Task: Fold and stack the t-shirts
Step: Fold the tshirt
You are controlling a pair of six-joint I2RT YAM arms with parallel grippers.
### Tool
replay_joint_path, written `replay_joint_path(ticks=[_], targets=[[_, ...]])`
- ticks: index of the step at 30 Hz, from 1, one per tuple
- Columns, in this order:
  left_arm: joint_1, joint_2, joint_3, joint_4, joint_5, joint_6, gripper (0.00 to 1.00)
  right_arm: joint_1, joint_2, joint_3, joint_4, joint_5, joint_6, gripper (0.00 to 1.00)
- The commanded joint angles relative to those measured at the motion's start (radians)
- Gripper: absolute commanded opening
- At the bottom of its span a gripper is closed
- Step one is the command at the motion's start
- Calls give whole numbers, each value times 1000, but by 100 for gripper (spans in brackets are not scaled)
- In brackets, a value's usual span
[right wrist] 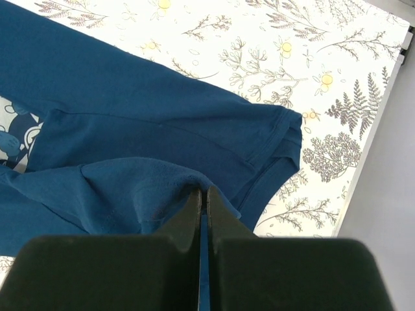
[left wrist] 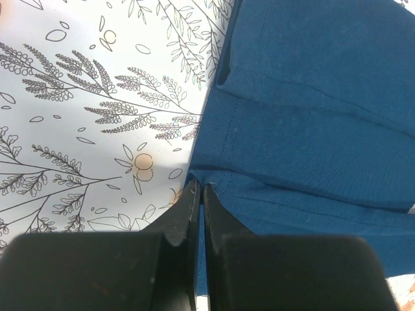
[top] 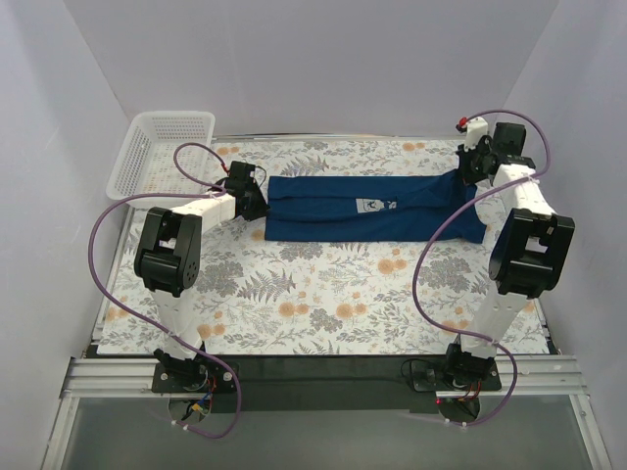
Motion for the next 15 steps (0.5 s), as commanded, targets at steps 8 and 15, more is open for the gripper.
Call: replay_joint_path(ticks=[8,15], targets=[[10,8,30,-1,-18,13,0,29,42,92,50,39,18,1],[11,11,31,-1,-17,13,0,36,62,118,53,74,30,1]])
